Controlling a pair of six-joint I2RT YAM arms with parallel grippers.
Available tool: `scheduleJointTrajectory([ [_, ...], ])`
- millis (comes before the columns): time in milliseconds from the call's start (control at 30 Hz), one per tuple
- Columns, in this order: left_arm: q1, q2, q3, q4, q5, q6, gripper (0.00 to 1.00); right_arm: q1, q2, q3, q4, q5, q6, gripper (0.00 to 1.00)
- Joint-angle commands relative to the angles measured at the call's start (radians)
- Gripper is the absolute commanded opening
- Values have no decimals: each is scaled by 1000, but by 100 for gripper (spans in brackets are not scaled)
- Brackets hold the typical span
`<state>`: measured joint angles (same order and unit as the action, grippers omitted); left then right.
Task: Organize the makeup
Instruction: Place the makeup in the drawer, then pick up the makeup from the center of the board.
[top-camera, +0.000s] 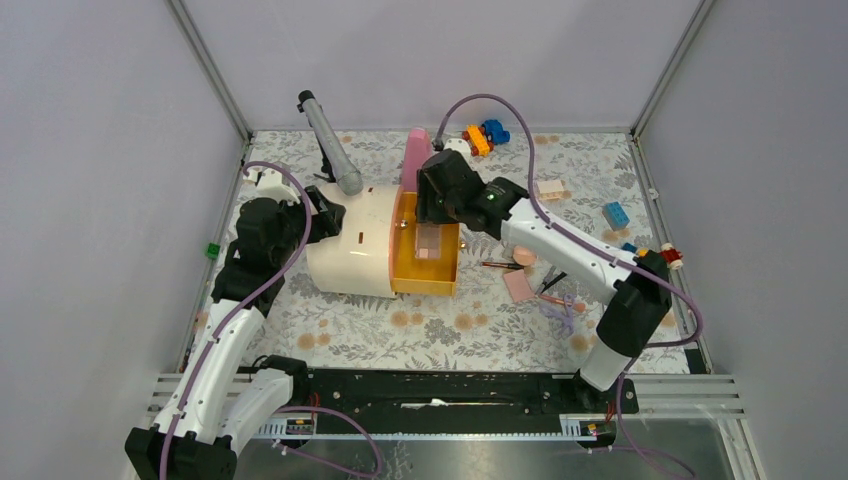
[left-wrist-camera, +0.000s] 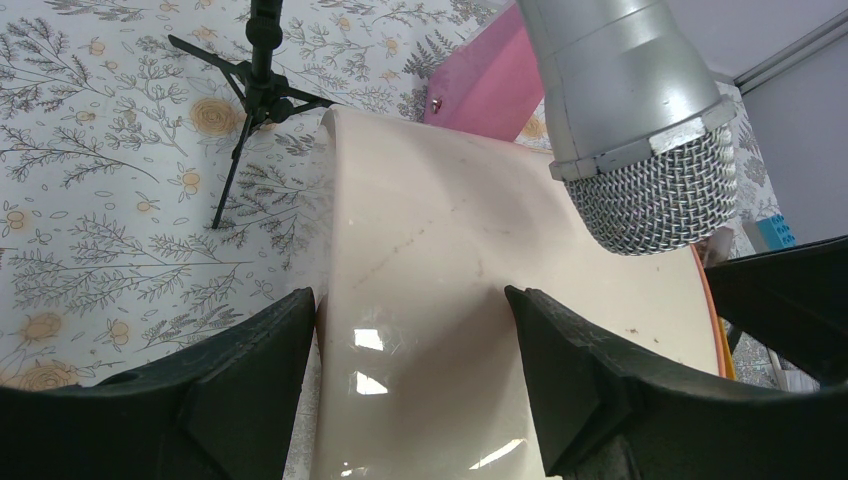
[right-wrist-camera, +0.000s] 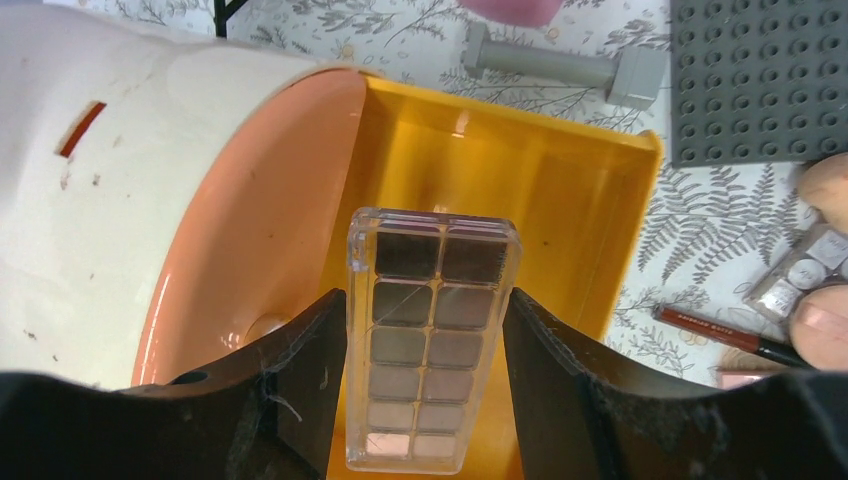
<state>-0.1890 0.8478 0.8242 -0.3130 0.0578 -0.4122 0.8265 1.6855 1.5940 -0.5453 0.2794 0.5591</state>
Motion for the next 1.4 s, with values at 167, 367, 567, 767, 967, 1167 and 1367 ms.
scheduleJointTrajectory([
  [167,3,33,-37,-179,14,46,73,65,91,104,-127,154,99,48],
  [367,3,33,-37,-179,18,46,73,75,132,109,-163,202,132,54],
  [567,3,34,-37,-179,18,46,73,75,153,132,-173,209,133,74],
  [767,3,35,-37,-179,17,47,73,76,137,174,-174,186,114,79],
  [967,3,36,-37,-179,19,47,73,73,31,185,-182,253,62,81],
  [1167,3,34,-37,-179,18,47,73,-31,-166,38,-207,305,41,86],
  [1367,3,34,-37,-179,17,47,73,-228,-373,-296,-157,237,-34,96],
])
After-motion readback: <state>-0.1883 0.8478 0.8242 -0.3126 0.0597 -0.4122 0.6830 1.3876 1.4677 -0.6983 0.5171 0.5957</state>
